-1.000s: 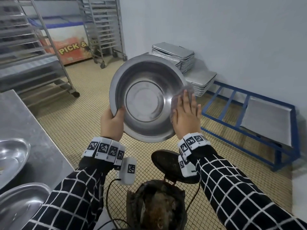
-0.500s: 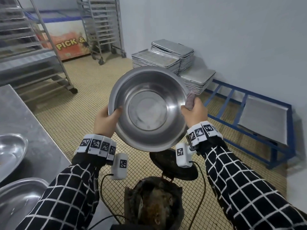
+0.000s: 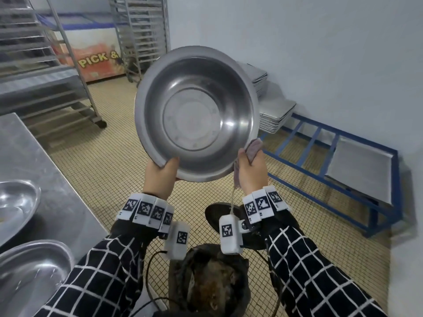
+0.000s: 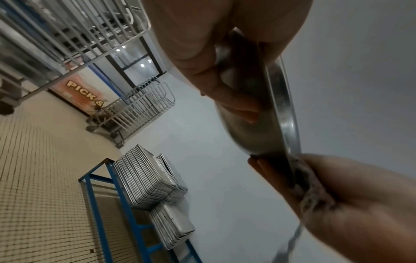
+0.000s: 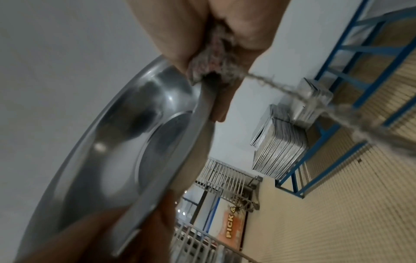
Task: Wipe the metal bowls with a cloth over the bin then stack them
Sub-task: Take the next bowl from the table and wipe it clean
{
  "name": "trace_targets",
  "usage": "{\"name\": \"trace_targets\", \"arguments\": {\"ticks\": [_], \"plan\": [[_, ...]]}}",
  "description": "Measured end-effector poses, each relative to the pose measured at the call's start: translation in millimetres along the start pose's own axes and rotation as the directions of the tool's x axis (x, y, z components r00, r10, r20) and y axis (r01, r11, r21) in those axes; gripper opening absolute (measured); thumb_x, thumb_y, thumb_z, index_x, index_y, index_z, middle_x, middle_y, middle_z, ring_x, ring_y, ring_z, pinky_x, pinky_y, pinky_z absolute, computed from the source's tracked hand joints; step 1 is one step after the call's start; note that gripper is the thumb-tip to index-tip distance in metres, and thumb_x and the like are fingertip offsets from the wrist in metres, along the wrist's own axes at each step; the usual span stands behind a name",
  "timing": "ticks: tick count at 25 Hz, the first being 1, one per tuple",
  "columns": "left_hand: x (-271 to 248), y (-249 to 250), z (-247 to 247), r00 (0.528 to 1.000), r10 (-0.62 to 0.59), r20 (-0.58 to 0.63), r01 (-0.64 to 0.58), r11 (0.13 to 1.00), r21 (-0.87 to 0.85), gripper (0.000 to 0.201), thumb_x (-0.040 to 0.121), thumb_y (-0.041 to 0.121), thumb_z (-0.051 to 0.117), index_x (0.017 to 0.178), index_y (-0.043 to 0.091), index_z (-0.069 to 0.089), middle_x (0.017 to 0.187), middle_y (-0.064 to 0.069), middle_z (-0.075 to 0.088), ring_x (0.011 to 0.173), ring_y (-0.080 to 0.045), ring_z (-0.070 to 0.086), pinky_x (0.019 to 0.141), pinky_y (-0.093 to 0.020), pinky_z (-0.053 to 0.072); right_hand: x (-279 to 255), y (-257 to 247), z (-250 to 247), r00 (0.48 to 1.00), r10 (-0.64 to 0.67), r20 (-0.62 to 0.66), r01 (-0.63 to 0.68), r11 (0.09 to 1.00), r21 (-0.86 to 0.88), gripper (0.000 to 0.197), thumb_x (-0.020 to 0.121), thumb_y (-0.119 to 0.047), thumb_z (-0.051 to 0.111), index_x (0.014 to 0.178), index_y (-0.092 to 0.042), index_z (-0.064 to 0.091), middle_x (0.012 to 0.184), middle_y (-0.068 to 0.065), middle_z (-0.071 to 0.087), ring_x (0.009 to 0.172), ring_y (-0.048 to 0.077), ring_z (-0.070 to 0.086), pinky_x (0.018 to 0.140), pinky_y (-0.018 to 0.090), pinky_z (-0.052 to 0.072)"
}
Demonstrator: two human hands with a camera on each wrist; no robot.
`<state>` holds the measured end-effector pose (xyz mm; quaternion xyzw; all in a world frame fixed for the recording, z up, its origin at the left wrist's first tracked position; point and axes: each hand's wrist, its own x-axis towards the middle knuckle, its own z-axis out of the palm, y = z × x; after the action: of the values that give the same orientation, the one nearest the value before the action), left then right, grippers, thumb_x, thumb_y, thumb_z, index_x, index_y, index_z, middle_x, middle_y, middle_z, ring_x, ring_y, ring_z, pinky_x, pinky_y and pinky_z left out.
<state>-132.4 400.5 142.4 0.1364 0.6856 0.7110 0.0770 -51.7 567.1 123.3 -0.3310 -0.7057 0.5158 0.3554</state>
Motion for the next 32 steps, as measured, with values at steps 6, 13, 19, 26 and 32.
{"name": "trace_targets", "arguments": {"ticks": [6,13,19,26,32], "plan": [[14,0,-27,0.998,0.065,-0.022,-0.058,0.971,0.234,0.015,0.090,0.008,0.050,0.100,0.019,0.053,0.076,0.007,0.056,0.067,-0.009,0.053,0.058,-0.023,0.042,-29,10,19,0.985,-0.129,0.114,0.144,0.980,-0.139,0.019,0.090,-0.030,0.059,0.097,-0.013,0.055,0.092,-0.004,0.061,0.088,0.009,0.062,0.075,0.014,0.052],[10,12,-37,0.971,0.115,0.210,-0.188,0.908,0.375,0.011,0.096,0.025,0.052,0.106,0.030,0.056,0.090,0.012,0.065,0.085,-0.005,0.061,0.072,-0.022,0.046,-68,14,44,0.538,-0.164,0.827,0.583,0.781,-0.224,0.050,0.101,-0.045,0.024,0.150,-0.037,0.014,0.159,-0.006,0.017,0.145,0.015,0.014,0.113,0.037,0.012],[6,17,-44,0.955,0.188,0.227,-0.268,0.875,0.404,0.017,0.097,0.018,0.051,0.110,0.027,0.057,0.088,0.010,0.064,0.080,0.001,0.060,0.068,-0.014,0.044,-16,41,20,0.739,-0.175,0.650,0.673,0.149,-0.725,0.057,0.100,-0.045,0.017,0.150,-0.020,0.021,0.156,0.003,0.026,0.146,0.021,0.012,0.117,0.039,0.000],[5,19,-32,0.967,0.223,0.119,-0.251,0.911,0.329,0.033,0.097,0.015,0.048,0.130,0.020,0.051,0.091,0.019,0.058,0.080,0.007,0.054,0.062,-0.005,0.041,-77,25,42,0.688,-0.328,0.647,0.634,0.706,-0.316,0.055,0.100,-0.044,0.012,0.148,-0.022,0.030,0.152,-0.003,0.034,0.144,0.010,0.020,0.120,0.035,0.013],[-2,4,-33,0.978,0.094,0.187,-0.136,0.965,0.225,0.022,0.097,0.017,0.050,0.118,0.020,0.054,0.094,0.008,0.064,0.086,-0.007,0.061,0.071,-0.020,0.047,-15,54,-9,0.849,-0.168,0.502,0.526,0.373,-0.765,0.062,0.098,-0.050,0.012,0.152,-0.019,0.006,0.160,0.002,-0.001,0.146,0.020,-0.010,0.119,0.044,-0.003]]}}
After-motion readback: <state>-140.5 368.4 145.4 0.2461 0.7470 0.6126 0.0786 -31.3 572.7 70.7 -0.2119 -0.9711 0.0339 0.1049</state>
